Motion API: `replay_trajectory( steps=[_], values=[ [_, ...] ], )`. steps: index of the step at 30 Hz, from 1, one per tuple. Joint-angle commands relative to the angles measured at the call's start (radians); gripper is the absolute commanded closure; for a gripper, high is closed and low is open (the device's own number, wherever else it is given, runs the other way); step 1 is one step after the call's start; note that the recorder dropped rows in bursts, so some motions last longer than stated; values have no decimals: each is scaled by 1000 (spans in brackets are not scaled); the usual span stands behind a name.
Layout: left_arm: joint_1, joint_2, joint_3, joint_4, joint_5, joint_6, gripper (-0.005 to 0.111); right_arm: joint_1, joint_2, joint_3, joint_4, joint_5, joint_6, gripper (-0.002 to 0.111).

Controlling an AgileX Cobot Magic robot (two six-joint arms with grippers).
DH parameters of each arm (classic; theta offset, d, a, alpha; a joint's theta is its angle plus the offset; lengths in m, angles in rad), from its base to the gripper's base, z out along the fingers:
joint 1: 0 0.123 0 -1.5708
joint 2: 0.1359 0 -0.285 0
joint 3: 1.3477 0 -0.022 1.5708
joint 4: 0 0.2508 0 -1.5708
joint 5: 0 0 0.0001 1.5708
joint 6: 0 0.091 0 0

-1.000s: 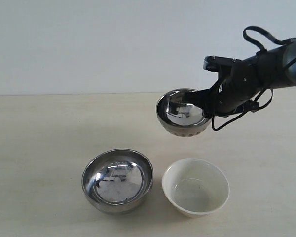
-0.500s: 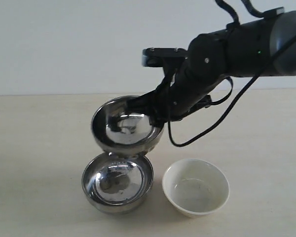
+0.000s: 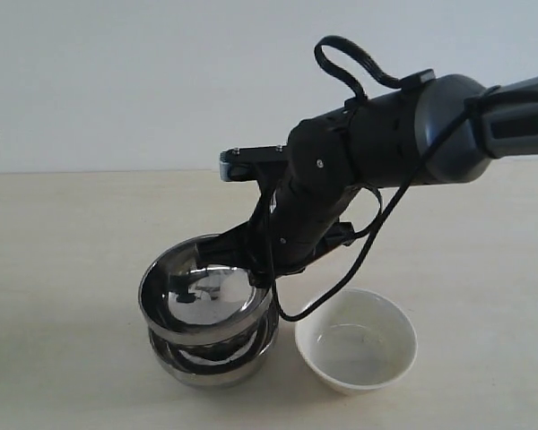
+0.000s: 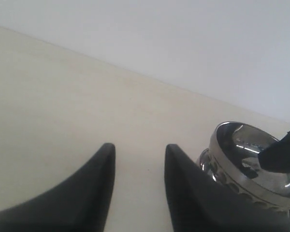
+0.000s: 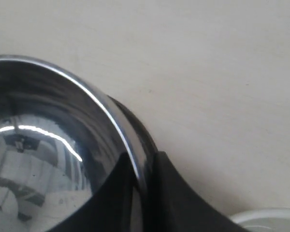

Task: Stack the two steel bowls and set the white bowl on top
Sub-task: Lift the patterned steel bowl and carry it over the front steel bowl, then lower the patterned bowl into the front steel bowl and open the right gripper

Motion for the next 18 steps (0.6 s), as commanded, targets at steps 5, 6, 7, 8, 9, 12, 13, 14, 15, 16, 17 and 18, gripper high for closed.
replay_trajectory(
  steps=[5,6,7,8,9,12,13,14,15,16,17,18],
  values=[
    [3,-3,4,-3,-3,1,74,-1,37,-4,4,-12,5,108],
    [3,-3,4,-3,-3,1,74,-1,37,-4,4,-14,5,108],
    [3,-3,4,-3,-3,1,74,-1,37,-4,4,-16,5,108],
    [3,-3,4,-3,-3,1,74,-1,37,-4,4,-18,5,108],
    [3,-3,4,-3,-3,1,74,-1,37,-4,4,-20,5,108],
    [3,-3,4,-3,-3,1,74,-1,37,-4,9,-20,-8,108],
    [3,-3,4,-3,-3,1,74,-1,37,-4,13,-20,-15,108],
    [3,-3,4,-3,-3,1,74,-1,37,-4,16,-18,-25,107],
    [3,-3,4,-3,-3,1,74,-1,37,-4,21,-18,-31,106],
    [3,-3,4,-3,-3,1,74,-1,37,-4,23,-16,-34,103],
    [3,-3,4,-3,-3,1,74,-1,37,-4,29,-15,-34,98],
    [3,-3,4,-3,-3,1,74,-1,37,-4,41,-15,-34,92]
  ],
)
